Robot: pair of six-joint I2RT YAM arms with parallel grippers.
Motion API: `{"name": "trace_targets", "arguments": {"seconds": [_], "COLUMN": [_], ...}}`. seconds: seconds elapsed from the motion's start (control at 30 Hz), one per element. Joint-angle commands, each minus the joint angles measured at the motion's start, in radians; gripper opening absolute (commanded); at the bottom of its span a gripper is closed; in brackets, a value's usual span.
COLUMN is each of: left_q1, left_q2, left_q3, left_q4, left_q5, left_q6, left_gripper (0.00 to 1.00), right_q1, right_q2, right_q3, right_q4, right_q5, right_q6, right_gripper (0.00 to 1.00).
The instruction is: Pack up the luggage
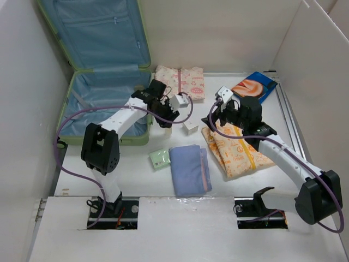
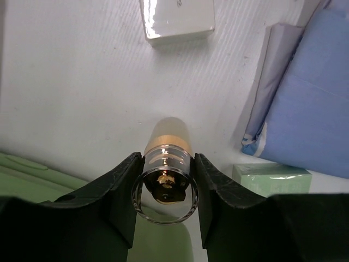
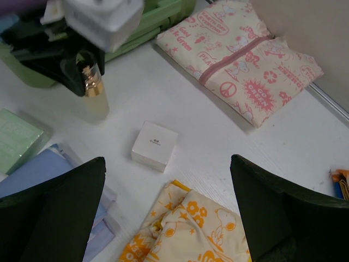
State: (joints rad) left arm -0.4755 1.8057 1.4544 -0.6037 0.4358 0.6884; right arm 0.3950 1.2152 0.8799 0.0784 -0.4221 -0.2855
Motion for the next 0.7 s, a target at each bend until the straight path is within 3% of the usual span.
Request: {"name": "trace_targets", "arguments": {"seconds": [0.0,0.23,0.43,0.67], "left_q1": [0.024,0.141,0.302,0.466], "left_q2": [-0.028,-0.038,-0.025,0.032], "left_q3": [0.191,0.426,0.468,0.454], "left_q4": [-0.03,0.016,0.104,0.218], "left_q5": [0.081,0.141,0.129,0.118], "left_q6": [-0.077,-0.219,-0.345,-0.377], "left_gripper": [0.0,0.0,0.0,0.0], "right_q1": [0.01,0.01,0.019,0.019], "right_q2": [0.0,0.043,0.119,0.263], "right_q3": [0.03,0.074,0.134,0.258], "right_q4": [0.017,0.017,0.017,0.017], "right_q5": [0.008,-0.01,-0.03,-0.04], "right_q6": [-0.011,-0.02,-0.02,-0.03], "right_gripper": [1.0,1.0,1.0,1.0]}}
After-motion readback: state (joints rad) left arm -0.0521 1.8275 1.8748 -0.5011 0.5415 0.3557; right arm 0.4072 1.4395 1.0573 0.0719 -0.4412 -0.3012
